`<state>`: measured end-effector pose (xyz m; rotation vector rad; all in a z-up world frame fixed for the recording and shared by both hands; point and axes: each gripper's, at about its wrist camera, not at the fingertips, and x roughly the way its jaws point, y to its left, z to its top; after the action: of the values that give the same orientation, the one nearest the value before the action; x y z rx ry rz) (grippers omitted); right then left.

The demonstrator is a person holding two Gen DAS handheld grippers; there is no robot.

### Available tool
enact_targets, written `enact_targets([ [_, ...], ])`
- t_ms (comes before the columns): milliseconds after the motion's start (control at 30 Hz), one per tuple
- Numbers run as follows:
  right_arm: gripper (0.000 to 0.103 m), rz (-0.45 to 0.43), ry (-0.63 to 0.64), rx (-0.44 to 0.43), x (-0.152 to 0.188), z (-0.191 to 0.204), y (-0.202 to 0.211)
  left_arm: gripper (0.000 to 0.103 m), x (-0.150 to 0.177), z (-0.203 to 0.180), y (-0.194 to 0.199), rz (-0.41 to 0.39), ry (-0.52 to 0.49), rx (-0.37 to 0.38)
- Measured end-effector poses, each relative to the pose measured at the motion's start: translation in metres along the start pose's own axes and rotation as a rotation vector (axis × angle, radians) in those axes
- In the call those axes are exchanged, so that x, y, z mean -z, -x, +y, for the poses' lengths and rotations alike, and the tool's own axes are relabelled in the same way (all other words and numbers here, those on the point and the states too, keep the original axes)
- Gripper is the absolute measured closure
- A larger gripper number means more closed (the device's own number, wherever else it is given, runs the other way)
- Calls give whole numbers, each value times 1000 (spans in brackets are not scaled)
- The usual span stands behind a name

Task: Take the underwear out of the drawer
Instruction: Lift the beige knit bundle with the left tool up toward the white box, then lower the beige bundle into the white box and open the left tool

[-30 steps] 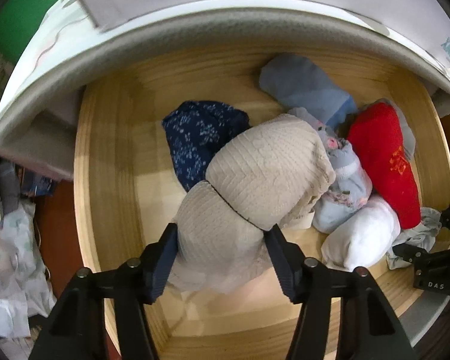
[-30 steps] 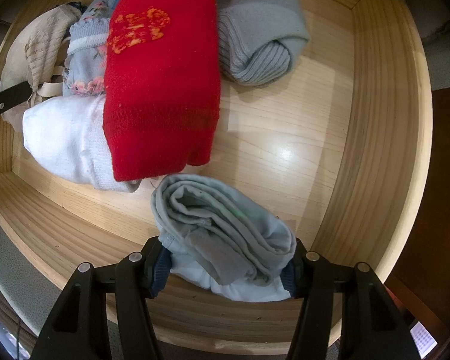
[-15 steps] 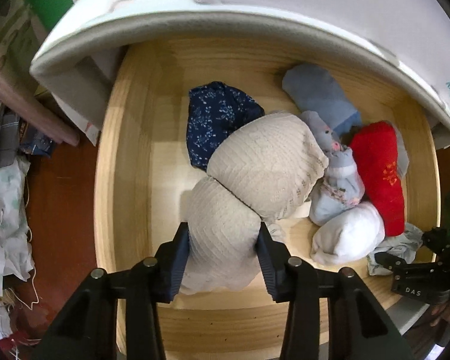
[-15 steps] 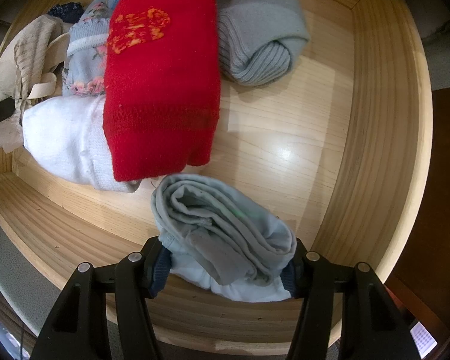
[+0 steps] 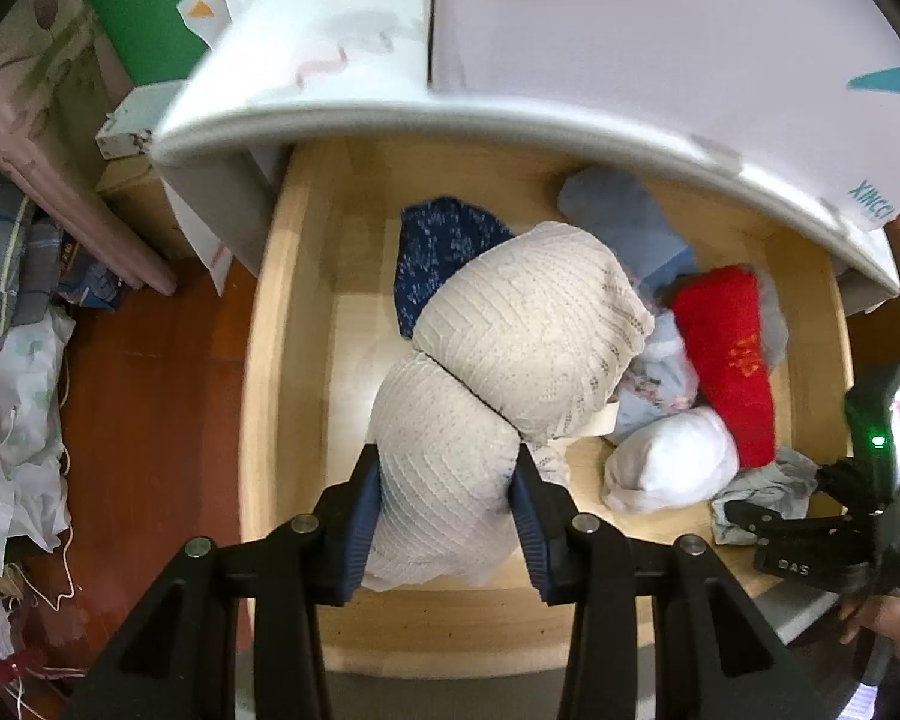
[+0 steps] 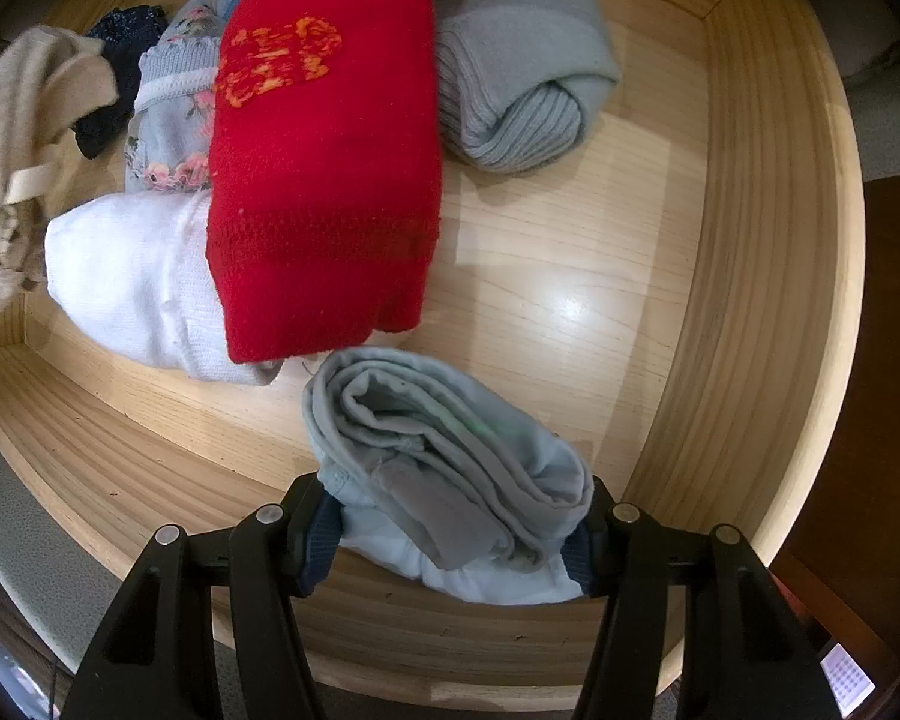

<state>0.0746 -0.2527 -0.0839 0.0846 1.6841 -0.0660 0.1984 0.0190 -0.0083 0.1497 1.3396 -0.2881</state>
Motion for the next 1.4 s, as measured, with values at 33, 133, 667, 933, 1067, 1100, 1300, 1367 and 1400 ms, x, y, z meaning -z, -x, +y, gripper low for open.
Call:
enact_targets([
  [33, 48, -1, 0, 0, 0, 0, 0, 62, 1, -1, 6, -6, -1, 2],
  [133, 47, -4, -2, 0, 0, 0, 1, 62, 1, -1, 26, -35, -7, 14],
  [667, 48, -37, -11, 0, 7, 2, -1, 62, 17, -8, 138, -149, -94, 79],
  [933, 48, -43, -8, -1, 9, 1, -1, 62, -19, -19, 220, -307, -104, 87],
  [1067, 48, -43, -8, -1, 10, 1, 1, 62, -56, -27, 251, -385, -101, 85],
  [1100, 48, -43, -9, -1, 10, 2, 1, 62, -65, -30, 256, -401, -98, 78],
  [1300, 48, -44, -8, -1, 10, 1, 1, 61, -121, -59, 254, -430, -117, 34],
  [1367, 48, -44, -9, -1, 10, 1, 1, 61, -136, -69, 243, -418, -126, 33],
  [1400, 48, -44, -8, -1, 10, 1, 1, 61, -142, -74, 238, -413, -130, 31],
])
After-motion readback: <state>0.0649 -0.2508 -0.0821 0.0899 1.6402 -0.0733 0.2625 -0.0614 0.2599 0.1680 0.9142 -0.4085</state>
